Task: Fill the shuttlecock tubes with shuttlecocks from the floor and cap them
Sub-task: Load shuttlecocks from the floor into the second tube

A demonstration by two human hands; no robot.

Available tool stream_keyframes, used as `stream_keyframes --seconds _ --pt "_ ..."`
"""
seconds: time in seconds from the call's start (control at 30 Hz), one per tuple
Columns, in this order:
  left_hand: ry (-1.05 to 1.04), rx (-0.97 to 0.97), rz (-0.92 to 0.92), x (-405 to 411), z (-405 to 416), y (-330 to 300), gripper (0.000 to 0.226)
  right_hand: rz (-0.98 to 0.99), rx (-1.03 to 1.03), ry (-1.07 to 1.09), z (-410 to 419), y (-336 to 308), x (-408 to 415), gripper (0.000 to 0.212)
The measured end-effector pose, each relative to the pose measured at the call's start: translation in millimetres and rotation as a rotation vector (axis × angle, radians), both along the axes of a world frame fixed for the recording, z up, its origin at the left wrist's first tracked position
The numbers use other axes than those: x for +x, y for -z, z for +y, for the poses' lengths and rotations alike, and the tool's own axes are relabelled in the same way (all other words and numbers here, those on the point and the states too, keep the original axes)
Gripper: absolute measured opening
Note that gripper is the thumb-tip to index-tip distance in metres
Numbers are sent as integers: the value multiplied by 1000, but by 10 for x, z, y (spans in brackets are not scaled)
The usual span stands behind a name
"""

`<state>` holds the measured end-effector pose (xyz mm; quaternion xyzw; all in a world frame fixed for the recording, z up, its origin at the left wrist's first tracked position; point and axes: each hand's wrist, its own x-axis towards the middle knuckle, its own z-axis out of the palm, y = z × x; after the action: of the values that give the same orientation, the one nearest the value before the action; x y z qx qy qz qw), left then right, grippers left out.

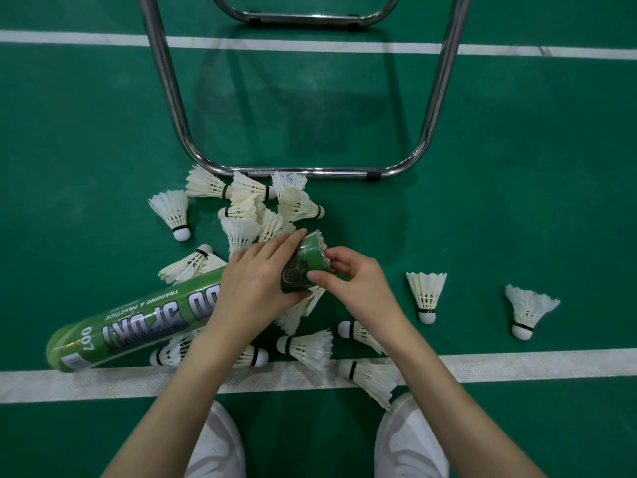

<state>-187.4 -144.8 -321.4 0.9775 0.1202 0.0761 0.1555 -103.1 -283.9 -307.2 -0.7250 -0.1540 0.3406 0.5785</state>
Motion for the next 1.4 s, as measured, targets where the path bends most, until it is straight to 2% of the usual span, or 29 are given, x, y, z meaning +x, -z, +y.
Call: stream_keyframes --seconds 0.3,0.53,0.73,0.93,1.2,1.4 --pt "7 -18 -8 -5 4 -10 86 -70 -104 -162 111 -40 31 16" --pt "31 -2 -1 -28 -75 -14 84 -8 -143 -302 50 -23 115 24" --pt "80 19 14 76 -249 0 88 50 -29 -98 -362 -72 231 16" --pt "93 31 2 199 -435 -61 90 -11 -79 88 -1018 -61 444 14" --pt "158 51 12 362 -716 -20 93 -170 -274 393 -2041 19 749 10" --pt "179 69 -23 443 -864 -4 90 -342 -630 423 -2517 182 899 27"
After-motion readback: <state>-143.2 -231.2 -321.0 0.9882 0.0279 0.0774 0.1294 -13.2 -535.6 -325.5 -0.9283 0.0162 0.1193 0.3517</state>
